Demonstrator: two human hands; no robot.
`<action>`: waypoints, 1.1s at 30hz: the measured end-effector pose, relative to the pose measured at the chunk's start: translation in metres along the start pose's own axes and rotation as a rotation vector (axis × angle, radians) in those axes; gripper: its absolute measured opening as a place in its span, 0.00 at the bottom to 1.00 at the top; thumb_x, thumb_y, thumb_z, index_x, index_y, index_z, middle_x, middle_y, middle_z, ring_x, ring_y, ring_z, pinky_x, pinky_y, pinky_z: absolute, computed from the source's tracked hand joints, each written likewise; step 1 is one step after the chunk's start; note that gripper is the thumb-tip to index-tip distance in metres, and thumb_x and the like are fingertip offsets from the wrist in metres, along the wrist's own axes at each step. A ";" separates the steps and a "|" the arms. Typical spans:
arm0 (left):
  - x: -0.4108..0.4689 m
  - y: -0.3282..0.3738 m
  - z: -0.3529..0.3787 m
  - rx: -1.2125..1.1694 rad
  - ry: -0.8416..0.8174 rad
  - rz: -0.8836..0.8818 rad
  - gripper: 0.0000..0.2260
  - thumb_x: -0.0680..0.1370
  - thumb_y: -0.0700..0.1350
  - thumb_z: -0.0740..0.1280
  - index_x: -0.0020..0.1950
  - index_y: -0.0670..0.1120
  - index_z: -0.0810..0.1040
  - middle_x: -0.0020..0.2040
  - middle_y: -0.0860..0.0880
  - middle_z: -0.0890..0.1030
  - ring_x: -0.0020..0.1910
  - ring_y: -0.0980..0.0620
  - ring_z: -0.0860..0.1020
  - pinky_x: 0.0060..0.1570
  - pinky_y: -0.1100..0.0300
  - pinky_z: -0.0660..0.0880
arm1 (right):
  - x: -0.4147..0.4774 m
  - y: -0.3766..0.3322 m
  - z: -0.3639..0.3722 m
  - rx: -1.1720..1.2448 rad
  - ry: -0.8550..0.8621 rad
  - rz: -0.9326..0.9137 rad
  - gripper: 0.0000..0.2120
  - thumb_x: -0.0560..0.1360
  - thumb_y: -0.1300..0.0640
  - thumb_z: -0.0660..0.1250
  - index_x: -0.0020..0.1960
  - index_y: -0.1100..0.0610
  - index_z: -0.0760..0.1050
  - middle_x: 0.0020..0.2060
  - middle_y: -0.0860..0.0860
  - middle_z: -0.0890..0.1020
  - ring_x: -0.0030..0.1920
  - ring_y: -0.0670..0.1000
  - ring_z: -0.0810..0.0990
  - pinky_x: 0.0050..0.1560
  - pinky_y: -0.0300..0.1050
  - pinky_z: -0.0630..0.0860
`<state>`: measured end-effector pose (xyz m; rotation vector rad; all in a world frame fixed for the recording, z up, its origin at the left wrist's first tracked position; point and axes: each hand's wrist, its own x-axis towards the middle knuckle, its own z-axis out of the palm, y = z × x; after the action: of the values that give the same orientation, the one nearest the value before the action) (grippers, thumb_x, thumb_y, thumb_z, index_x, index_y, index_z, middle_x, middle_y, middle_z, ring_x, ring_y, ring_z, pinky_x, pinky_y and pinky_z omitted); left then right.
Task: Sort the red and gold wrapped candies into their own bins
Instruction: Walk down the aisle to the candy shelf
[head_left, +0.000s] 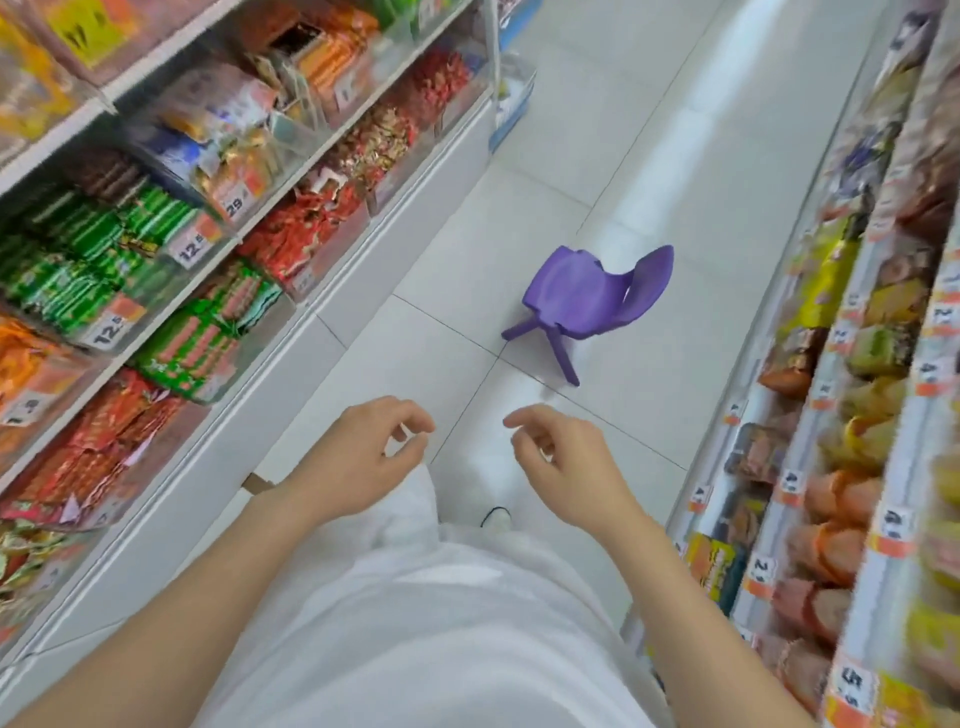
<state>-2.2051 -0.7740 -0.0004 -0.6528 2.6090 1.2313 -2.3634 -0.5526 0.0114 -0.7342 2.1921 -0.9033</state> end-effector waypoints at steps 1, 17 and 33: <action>0.024 0.000 -0.006 -0.001 0.005 -0.012 0.06 0.82 0.50 0.67 0.57 0.59 0.81 0.53 0.62 0.81 0.53 0.62 0.79 0.54 0.57 0.78 | 0.032 -0.004 -0.012 -0.012 -0.008 -0.019 0.11 0.82 0.57 0.64 0.58 0.49 0.83 0.38 0.42 0.83 0.44 0.41 0.81 0.44 0.31 0.73; 0.433 0.014 -0.199 -0.069 0.113 0.078 0.06 0.81 0.45 0.69 0.55 0.53 0.83 0.51 0.59 0.82 0.48 0.61 0.80 0.51 0.63 0.76 | 0.424 -0.083 -0.124 0.054 0.110 0.072 0.10 0.83 0.57 0.63 0.56 0.49 0.83 0.43 0.48 0.87 0.43 0.48 0.83 0.48 0.46 0.80; 0.739 -0.022 -0.259 0.053 0.035 -0.113 0.10 0.80 0.56 0.63 0.58 0.57 0.80 0.54 0.56 0.82 0.49 0.53 0.81 0.48 0.54 0.77 | 0.808 -0.079 -0.242 -0.185 -0.238 -0.186 0.13 0.77 0.62 0.62 0.57 0.55 0.82 0.37 0.47 0.84 0.37 0.47 0.81 0.45 0.43 0.79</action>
<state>-2.8446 -1.2143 -0.1031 -0.8066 2.5833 1.1235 -3.0332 -1.0633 -0.0766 -1.0917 2.0362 -0.6678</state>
